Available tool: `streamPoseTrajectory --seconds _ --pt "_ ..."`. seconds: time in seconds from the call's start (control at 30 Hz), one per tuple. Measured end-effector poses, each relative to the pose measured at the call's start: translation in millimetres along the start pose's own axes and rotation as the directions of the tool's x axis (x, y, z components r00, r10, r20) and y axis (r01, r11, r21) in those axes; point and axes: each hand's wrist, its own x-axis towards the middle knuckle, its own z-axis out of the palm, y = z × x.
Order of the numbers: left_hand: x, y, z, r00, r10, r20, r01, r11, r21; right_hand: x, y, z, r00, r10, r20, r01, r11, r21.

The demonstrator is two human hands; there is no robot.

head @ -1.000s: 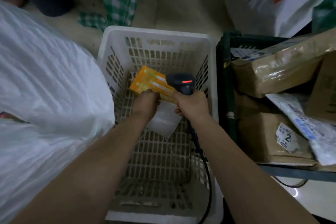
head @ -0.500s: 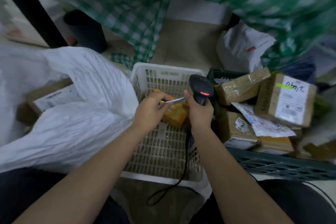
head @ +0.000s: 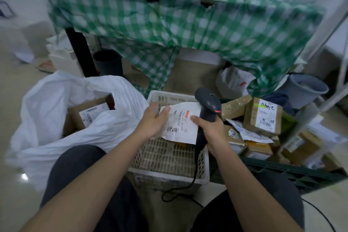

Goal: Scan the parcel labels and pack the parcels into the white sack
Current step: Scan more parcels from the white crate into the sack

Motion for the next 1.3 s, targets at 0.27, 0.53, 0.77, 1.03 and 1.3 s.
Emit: streamPoseTrajectory --seconds 0.27,0.53,0.77,1.03,1.3 --pt "-3 9 -20 0.997 -0.009 0.071 0.006 0.999 0.038 -11 -15 -7 0.997 -0.034 0.071 0.028 0.996 0.084" --pt "15 26 -27 0.962 0.101 0.252 -0.131 0.986 0.105 -13 -41 -8 0.985 -0.105 0.133 0.119 0.988 -0.098" --pt "19 18 -43 0.992 -0.005 -0.123 -0.01 0.993 -0.121 2 -27 -11 0.962 -0.197 -0.187 0.184 0.979 -0.084" --pt "29 17 -42 0.95 -0.171 -0.263 0.058 0.919 -0.39 -11 -20 10 0.981 -0.194 -0.019 0.187 0.962 -0.198" --pt "34 20 -47 0.919 -0.22 -0.328 0.052 0.891 -0.451 -30 -22 29 0.979 -0.129 0.155 0.184 0.885 -0.427"
